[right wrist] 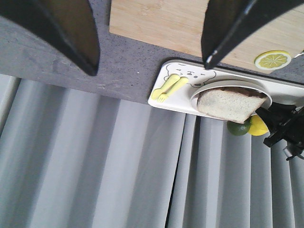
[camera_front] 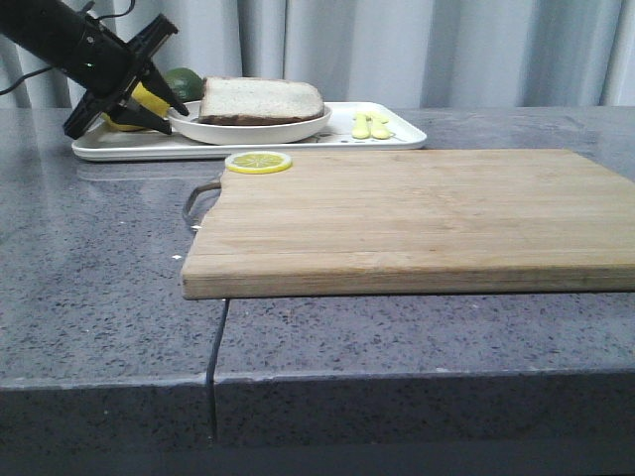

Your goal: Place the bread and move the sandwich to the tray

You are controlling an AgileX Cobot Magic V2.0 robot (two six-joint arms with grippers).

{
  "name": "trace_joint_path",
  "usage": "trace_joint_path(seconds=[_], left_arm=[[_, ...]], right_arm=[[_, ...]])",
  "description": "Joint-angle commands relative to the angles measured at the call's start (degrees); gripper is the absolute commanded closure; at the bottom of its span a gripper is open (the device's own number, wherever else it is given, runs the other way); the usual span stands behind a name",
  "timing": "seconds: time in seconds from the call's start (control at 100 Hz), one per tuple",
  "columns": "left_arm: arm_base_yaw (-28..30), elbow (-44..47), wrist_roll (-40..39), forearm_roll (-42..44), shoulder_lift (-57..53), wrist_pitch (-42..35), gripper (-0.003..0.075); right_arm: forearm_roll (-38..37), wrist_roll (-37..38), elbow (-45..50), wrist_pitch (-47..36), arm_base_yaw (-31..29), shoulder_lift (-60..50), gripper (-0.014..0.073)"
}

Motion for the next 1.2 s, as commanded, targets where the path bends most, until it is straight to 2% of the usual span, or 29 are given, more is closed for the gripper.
trace_joint_path(seconds=[0.0,0.23,0.61,0.81,1.05,1.19], left_arm=[[0.34,-1.9,-0.52,-3.45,-3.88,-0.73,0.0492],[0.79,-2.62,0.38,-3.45,-4.49,0.65,0.041],[2.7,-2.62,0.38,-1.24,-7.34,2.53,0.0409],[5.28,-2.62,0.38,-1.46,-10.19,6.88,0.041],[6.5,-2.62,6.64,1.57,-17.21,8.43,0.0416],[5.22,-2.39,11.58,3.2,-22.55,7.47,0.0416]], right_arm=[[-0.2,-0.08,-1.56,-4.2,-0.46,0.23,0.0123],[-0.2,-0.08,-1.56,-4.74,-0.46,0.23,0.0123],[-0.2,-0.08,-1.56,-5.46,-0.46,0.23,0.0123],[-0.13,-0.08,-1.56,-5.63,-0.46,0.23,0.0123],[0.08,-0.08,-1.56,-5.62,-0.46,0.23,0.0123],[2.27,-0.08,-1.56,-5.62,-0.46,0.23,0.0123]])
